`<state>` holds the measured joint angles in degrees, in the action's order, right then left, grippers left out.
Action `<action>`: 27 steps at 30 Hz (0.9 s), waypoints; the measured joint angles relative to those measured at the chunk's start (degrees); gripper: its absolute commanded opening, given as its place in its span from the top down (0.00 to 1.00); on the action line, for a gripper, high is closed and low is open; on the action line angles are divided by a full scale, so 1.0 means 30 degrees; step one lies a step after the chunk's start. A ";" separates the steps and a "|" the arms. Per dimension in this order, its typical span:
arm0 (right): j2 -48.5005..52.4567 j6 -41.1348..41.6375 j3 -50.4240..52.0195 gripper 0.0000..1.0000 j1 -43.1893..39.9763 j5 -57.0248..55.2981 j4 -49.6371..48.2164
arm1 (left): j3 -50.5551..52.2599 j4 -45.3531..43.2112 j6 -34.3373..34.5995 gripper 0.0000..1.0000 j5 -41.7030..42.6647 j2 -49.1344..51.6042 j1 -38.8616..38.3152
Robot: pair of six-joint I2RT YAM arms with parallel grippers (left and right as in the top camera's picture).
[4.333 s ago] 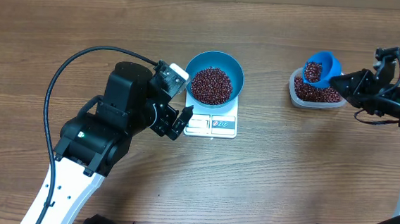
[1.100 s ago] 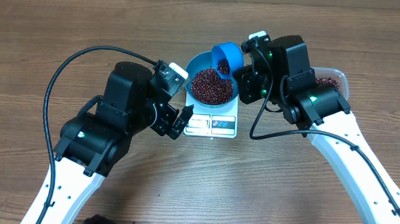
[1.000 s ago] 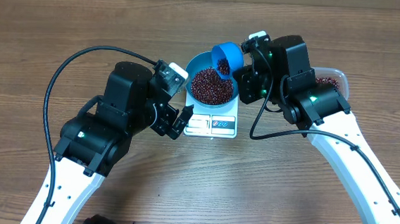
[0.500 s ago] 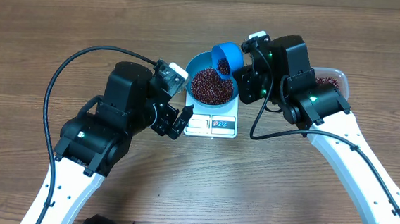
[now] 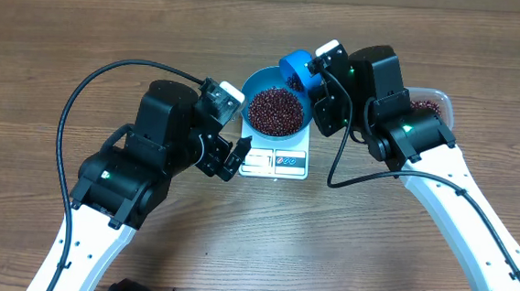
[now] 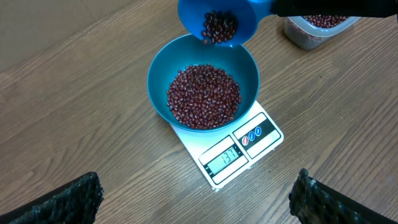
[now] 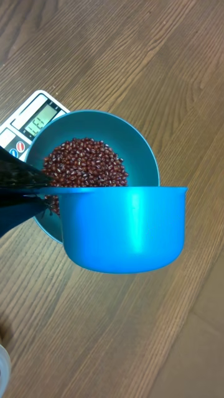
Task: Scoop item into bowl and weigh 150g on scale
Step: 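Tilt the scoop slowly with the right gripper to trickle beans into the bowl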
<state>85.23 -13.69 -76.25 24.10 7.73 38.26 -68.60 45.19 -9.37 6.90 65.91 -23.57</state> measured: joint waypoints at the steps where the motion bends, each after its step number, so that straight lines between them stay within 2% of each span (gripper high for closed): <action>1: 0.0000 -0.0160 0.0000 0.96 0.0000 -0.0051 -0.0007 | 0.0000 0.0000 0.0000 0.01 -0.0007 0.0000 0.0000; 27: 0.0007 -0.0546 0.0000 0.96 0.0000 -0.0095 0.0109 | 0.0007 -0.0007 0.0000 0.00 0.0000 0.0000 0.0000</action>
<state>85.25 -15.33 -76.25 24.10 7.44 38.59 -68.58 45.17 -9.37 6.90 65.91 -23.57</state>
